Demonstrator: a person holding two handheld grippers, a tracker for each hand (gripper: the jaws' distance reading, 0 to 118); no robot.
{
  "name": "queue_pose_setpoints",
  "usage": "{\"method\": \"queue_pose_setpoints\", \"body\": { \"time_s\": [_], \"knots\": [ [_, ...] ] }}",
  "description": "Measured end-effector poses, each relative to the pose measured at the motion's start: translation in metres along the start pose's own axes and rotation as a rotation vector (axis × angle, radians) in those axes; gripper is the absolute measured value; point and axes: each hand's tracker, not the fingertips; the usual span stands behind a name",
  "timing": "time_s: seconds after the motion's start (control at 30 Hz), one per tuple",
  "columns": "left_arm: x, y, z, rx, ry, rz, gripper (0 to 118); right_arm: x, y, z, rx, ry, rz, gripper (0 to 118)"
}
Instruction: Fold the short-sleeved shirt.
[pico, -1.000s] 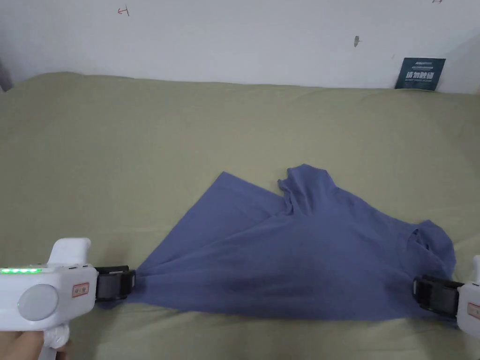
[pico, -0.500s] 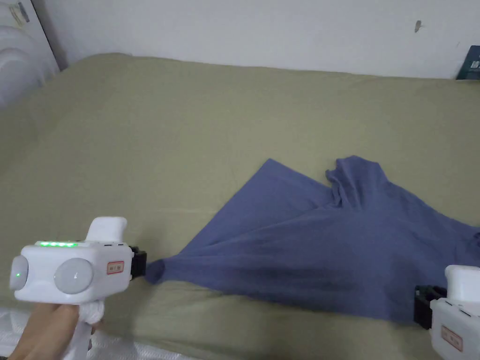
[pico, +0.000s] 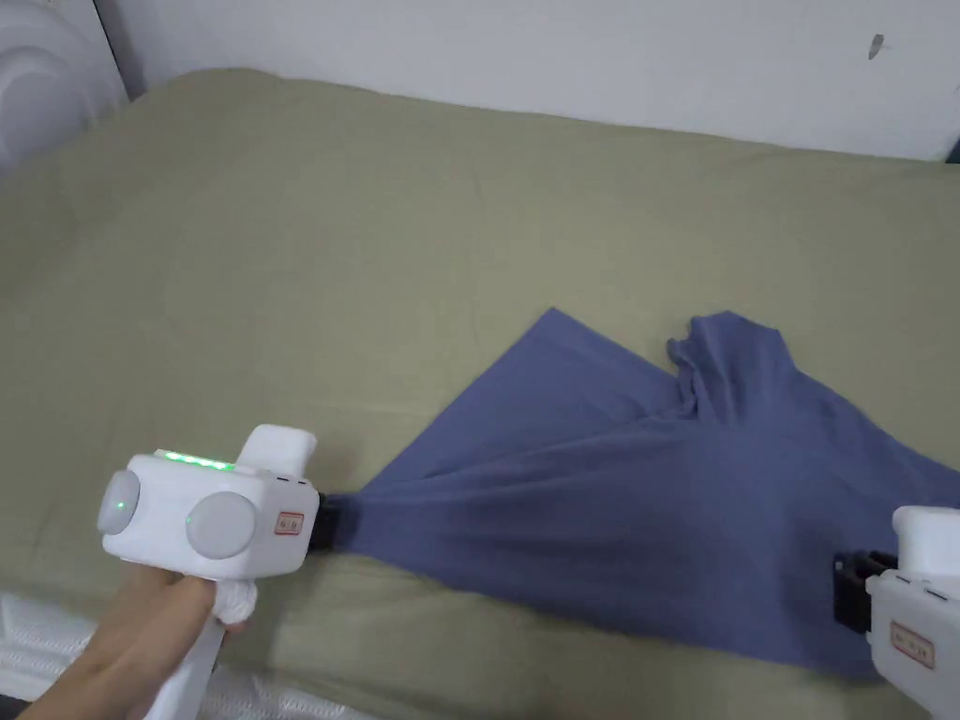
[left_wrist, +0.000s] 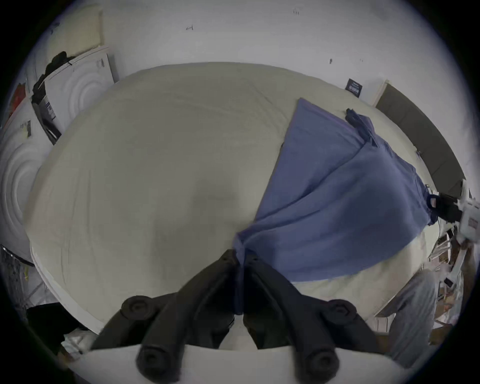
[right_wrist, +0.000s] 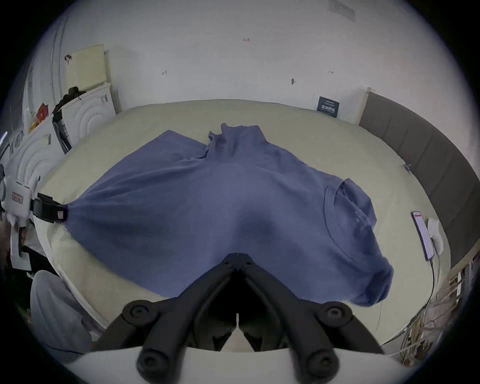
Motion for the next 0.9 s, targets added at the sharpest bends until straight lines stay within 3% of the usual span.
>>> {"method": "queue_pose_setpoints", "body": {
  "time_s": [0.23,0.37,0.47,0.5,0.57,0.6,0.63,0.67,0.73,0.83,0.87,0.9],
  "knots": [
    [0.014,-0.002,0.002,0.013,0.021,-0.007,4,0.045,0.088,-0.064,-0.032,0.003,0.029,0],
    [0.002,-0.001,-0.001,0.023,0.011,-0.002,4,0.072,0.137,-0.123,-0.114,-0.081,0.073,0],
    [0.002,-0.004,-0.002,0.023,-0.002,0.021,4,0.085,0.159,-0.160,-0.143,-0.037,0.060,1],
    [0.002,-0.003,-0.003,0.026,-0.004,0.026,4,0.084,0.162,-0.165,-0.147,-0.024,0.042,11],
    [-0.002,-0.004,-0.006,0.029,-0.007,0.036,4,0.086,0.166,-0.181,-0.178,0.007,0.060,109],
    [-0.002,-0.005,-0.007,0.030,-0.009,0.046,4,0.086,0.166,-0.193,-0.235,0.006,0.096,115],
    [-0.003,-0.004,-0.008,0.030,-0.009,0.052,4,0.090,0.166,-0.209,-0.290,-0.040,0.136,104],
    [0.000,-0.006,-0.008,0.031,-0.009,0.059,4,0.094,0.158,-0.220,-0.277,-0.033,0.197,102],
    [0.001,-0.004,-0.010,0.027,-0.010,0.056,4,0.099,0.151,-0.239,-0.281,-0.093,0.200,105],
    [0.002,-0.001,-0.012,0.017,-0.009,0.054,4,0.091,0.165,-0.222,-0.317,-0.038,0.090,102],
    [0.004,0.000,-0.012,0.013,-0.009,0.054,4,0.090,0.167,-0.213,-0.304,0.022,0.077,89],
    [0.005,0.001,-0.012,0.009,-0.005,0.047,4,0.091,0.169,-0.209,-0.249,-0.005,0.117,71]
  ]
}}
